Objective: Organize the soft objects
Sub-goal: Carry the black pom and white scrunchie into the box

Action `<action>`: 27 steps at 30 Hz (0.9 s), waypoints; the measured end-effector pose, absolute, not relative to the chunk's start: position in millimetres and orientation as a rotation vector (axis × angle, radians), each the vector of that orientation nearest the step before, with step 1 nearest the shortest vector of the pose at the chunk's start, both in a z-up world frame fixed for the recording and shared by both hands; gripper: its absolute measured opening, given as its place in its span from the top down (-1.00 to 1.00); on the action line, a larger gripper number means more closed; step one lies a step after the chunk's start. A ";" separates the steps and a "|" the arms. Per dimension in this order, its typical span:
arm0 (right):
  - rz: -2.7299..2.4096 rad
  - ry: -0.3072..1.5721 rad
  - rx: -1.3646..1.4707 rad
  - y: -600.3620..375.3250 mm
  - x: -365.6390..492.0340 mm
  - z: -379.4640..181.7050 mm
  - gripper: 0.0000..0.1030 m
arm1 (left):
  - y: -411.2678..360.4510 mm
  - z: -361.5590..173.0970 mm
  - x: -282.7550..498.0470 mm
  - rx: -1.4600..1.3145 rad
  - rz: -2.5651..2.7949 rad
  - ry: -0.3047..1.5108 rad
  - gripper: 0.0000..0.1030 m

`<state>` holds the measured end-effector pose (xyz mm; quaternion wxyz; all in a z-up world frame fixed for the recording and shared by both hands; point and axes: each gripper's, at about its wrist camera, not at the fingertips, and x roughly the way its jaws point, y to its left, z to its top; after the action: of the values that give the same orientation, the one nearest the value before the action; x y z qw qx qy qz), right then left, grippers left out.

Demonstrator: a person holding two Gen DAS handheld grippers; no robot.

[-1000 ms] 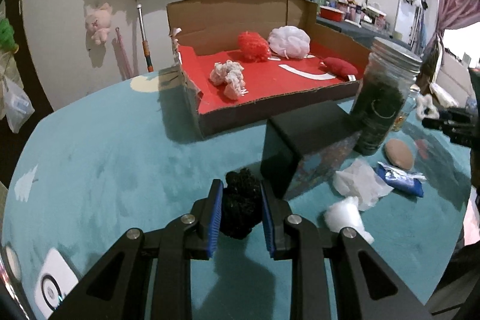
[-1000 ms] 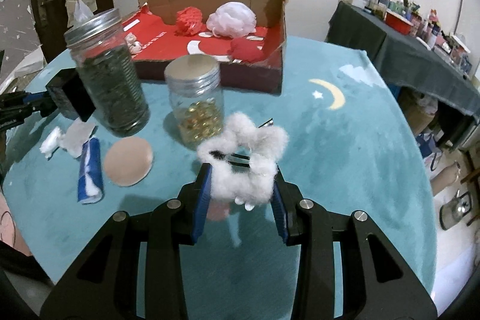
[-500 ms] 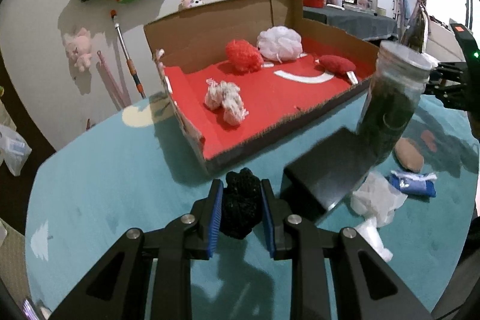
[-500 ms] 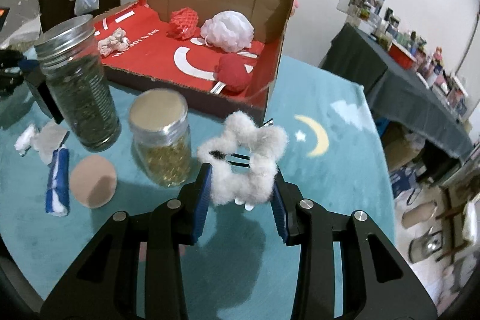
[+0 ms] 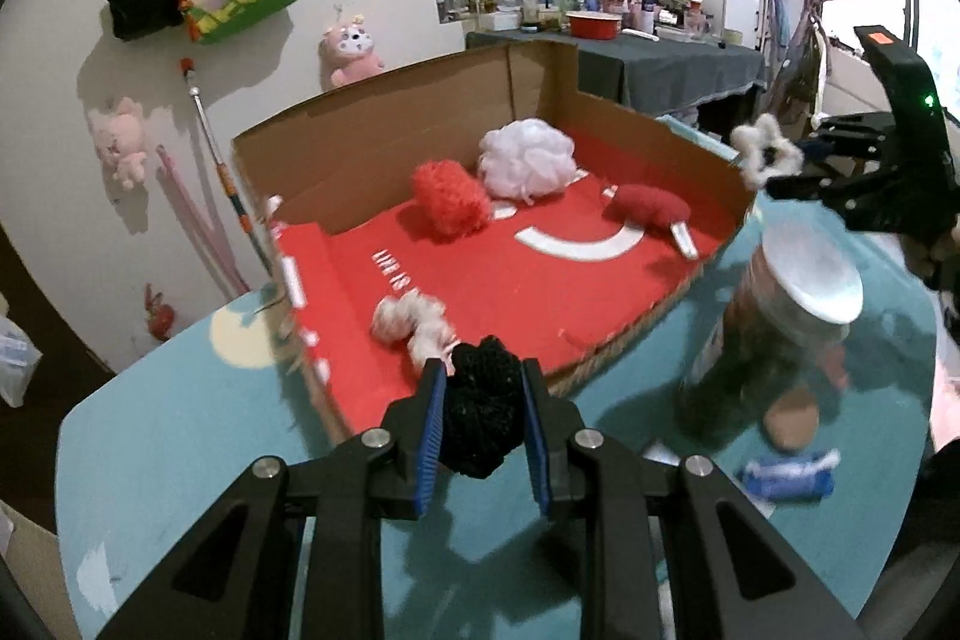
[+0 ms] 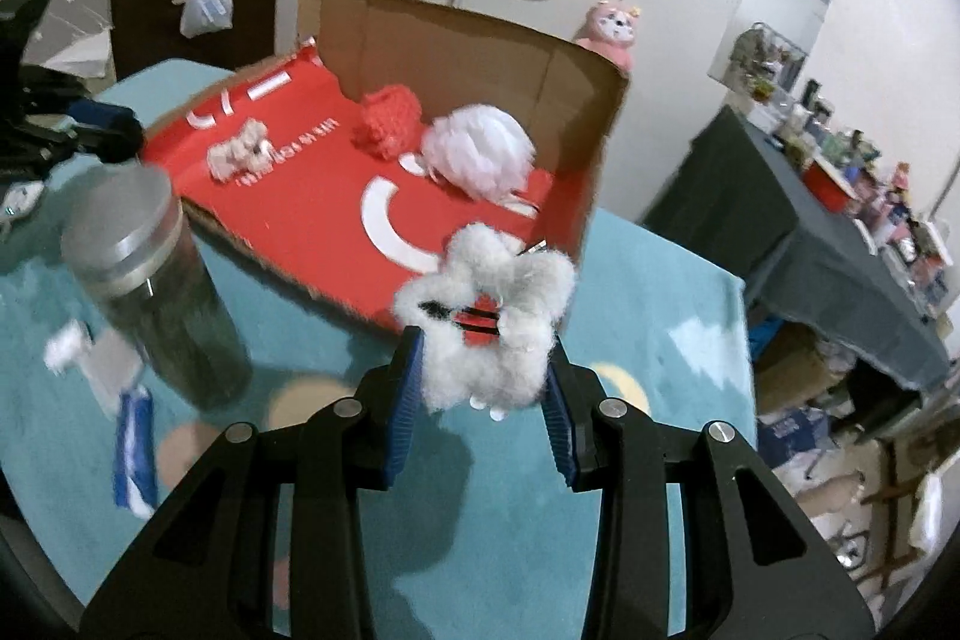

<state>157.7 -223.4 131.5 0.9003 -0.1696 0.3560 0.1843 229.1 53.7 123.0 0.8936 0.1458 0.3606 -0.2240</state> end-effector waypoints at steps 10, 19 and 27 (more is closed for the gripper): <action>0.551 0.883 -0.235 -186.3 233.3 135.8 0.32 | 15.7 114.1 307.8 0.257 -0.447 0.918 0.50; 0.609 1.118 -0.178 -151.0 308.6 98.6 0.32 | -12.1 90.4 357.5 0.324 -0.416 1.005 0.50; 0.554 1.240 -0.158 -141.2 346.3 72.4 0.32 | -17.8 72.5 387.3 0.359 -0.365 1.062 0.49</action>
<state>346.3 -141.2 72.4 0.7753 -0.0728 0.5729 0.2558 387.3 -17.8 72.5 0.8312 0.1693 0.5009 -0.1719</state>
